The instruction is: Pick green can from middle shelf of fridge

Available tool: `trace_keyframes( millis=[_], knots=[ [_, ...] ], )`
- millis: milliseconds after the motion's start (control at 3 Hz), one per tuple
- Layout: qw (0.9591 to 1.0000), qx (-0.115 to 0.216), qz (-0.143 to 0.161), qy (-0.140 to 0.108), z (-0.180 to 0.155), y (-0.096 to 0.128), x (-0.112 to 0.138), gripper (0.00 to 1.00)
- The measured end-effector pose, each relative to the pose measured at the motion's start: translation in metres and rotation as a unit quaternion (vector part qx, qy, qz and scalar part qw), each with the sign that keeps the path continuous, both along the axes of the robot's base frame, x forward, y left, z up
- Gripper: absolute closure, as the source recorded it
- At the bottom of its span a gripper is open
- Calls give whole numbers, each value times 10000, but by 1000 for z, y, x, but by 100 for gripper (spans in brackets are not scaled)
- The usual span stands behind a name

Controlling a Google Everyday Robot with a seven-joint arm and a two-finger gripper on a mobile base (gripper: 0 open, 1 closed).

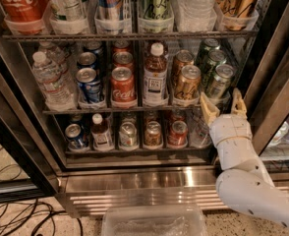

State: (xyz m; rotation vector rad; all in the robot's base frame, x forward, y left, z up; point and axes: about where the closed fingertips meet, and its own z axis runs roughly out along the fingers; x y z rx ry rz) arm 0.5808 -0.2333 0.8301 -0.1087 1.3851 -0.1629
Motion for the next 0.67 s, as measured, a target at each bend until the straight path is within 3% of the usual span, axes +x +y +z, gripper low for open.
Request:
trace_keyframes(
  millis=[333,667],
  knots=[
    [9999,-57,73,54,5,-1,45,41],
    [9999,-76,99,53,6,-2,52,41]
  ],
)
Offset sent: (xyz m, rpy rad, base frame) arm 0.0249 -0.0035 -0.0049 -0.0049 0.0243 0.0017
